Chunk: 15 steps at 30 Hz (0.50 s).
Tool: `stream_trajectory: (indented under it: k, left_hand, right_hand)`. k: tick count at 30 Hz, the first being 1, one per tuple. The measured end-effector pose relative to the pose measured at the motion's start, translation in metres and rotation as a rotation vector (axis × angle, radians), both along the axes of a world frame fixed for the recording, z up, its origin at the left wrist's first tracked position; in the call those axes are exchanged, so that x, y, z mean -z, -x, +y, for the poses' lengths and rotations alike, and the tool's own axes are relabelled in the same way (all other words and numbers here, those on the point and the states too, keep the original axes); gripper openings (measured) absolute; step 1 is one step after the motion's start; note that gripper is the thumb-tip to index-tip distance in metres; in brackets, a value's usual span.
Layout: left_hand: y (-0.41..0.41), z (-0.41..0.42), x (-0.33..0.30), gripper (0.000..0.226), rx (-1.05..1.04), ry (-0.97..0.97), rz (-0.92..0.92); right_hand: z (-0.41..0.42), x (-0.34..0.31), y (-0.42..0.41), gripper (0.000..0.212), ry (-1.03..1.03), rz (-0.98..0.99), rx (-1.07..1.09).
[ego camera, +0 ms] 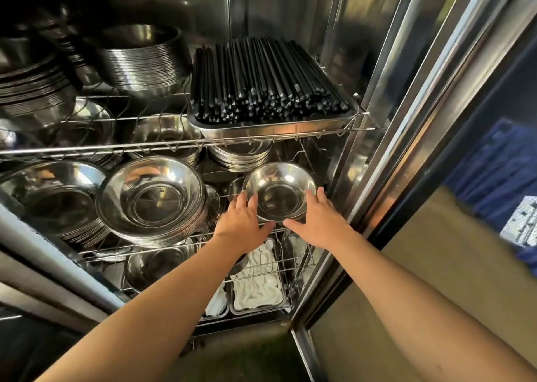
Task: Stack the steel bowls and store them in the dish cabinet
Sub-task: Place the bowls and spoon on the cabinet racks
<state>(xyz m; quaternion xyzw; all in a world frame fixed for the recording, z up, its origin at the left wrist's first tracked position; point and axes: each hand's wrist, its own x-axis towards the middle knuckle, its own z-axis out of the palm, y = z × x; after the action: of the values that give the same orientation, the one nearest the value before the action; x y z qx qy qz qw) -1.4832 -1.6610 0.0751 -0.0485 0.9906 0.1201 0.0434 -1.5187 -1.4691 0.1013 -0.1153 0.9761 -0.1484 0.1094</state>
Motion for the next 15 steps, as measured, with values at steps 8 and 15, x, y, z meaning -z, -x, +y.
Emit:
stream_trajectory:
  k: [8,15]
  left_hand:
    - [0.0019,0.0021,0.0099,0.094,-0.058,-0.144,-0.024]
    - [-0.0048,-0.0042,0.0112,0.099,-0.112,-0.301,0.030]
  right_hand:
    - [0.0014,0.0023,0.0112,0.120,0.048,-0.072,0.029]
    - [0.0003,0.0022,0.0086,0.117,0.048,-0.071,-0.018]
